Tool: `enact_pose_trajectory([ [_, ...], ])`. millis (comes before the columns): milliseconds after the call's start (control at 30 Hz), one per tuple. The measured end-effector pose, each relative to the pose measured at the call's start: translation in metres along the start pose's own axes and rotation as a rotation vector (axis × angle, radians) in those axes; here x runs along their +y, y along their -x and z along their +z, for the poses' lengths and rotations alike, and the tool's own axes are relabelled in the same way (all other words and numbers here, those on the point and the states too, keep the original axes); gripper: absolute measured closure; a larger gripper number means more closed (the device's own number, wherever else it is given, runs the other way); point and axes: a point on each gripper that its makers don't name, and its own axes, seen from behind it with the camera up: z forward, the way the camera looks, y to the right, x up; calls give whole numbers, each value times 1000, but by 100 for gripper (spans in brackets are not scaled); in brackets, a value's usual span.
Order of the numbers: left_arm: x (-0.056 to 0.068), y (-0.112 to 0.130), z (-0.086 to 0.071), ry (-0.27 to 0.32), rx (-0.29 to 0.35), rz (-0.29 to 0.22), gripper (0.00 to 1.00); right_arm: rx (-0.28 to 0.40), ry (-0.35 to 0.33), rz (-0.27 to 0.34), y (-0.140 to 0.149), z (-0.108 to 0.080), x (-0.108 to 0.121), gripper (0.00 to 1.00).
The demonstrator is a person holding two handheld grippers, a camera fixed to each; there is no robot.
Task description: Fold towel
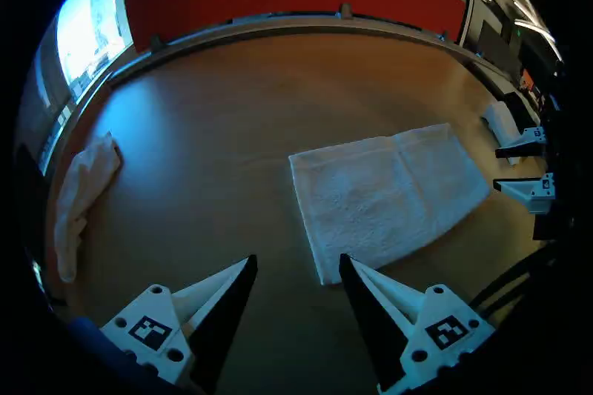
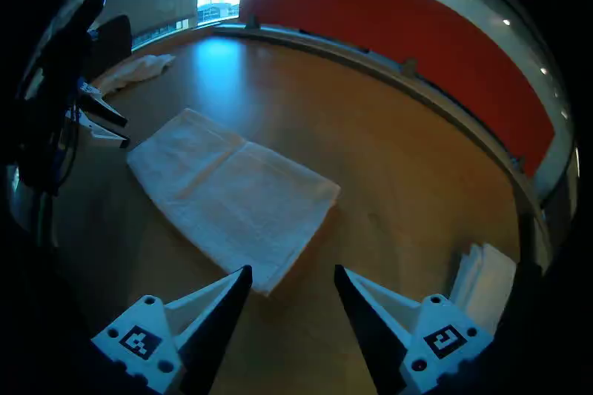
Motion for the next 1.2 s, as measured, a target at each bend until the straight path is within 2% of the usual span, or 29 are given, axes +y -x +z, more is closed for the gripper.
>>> enact_pose_trajectory([
  [600,-21,25,-25,-53,3,-95,19,6,-50,-62,-5,2,-8,15],
  [1033,-33,40,-41,-81,0,-131,19,-18,-88,-76,10,6,-16,15],
  [1200,-36,47,-46,-89,-6,-143,19,-38,-115,-77,21,10,-22,21],
])
